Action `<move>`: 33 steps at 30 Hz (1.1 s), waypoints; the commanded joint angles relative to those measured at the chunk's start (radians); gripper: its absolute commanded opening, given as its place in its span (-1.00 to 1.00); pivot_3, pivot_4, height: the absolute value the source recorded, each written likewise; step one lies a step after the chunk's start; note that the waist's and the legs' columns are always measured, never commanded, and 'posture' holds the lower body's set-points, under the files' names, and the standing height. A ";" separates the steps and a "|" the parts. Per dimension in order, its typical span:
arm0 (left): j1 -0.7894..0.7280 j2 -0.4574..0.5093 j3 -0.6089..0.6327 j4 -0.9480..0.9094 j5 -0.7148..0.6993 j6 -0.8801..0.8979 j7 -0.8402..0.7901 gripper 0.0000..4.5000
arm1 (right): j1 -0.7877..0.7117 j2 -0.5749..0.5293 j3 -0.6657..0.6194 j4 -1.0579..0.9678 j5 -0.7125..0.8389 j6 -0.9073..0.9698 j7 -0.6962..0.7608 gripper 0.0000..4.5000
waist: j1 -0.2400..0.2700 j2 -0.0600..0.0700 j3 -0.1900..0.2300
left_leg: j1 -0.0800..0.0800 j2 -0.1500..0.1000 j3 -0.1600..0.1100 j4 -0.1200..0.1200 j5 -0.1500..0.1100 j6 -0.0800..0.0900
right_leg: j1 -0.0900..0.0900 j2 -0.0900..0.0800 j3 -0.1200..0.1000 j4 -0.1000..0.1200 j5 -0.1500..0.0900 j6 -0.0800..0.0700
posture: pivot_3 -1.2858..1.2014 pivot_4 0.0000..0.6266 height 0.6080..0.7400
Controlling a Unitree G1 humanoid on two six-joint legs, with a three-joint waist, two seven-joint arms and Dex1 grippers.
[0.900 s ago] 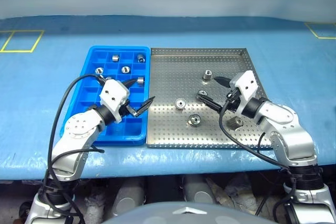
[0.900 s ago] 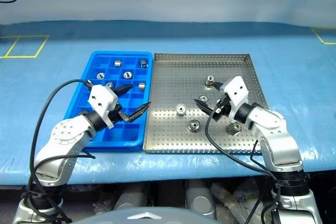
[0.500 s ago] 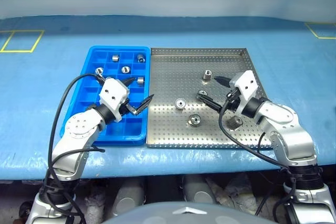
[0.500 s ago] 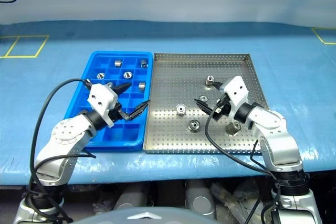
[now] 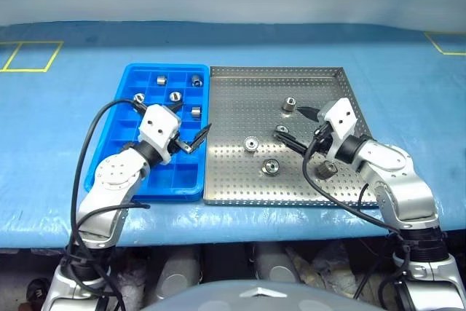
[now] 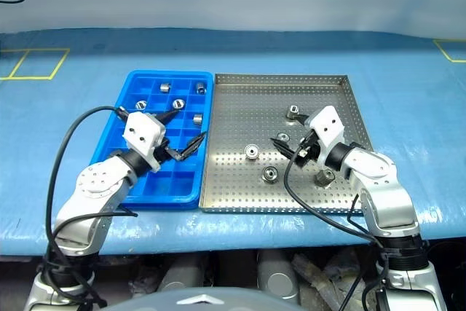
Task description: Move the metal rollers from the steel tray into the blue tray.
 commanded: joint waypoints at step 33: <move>-0.539 -0.080 -0.373 0.670 0.181 -0.037 -0.354 0.93 | 0.154 0.001 -0.078 -0.173 -0.003 -0.021 -0.108 0.99 | -0.122 0.000 0.000 | -0.001 -0.001 0.007 0.004 -0.003 0.005 | 0.000 0.000 0.007 0.000 -0.001 0.009 | -0.21 -0.52 1.00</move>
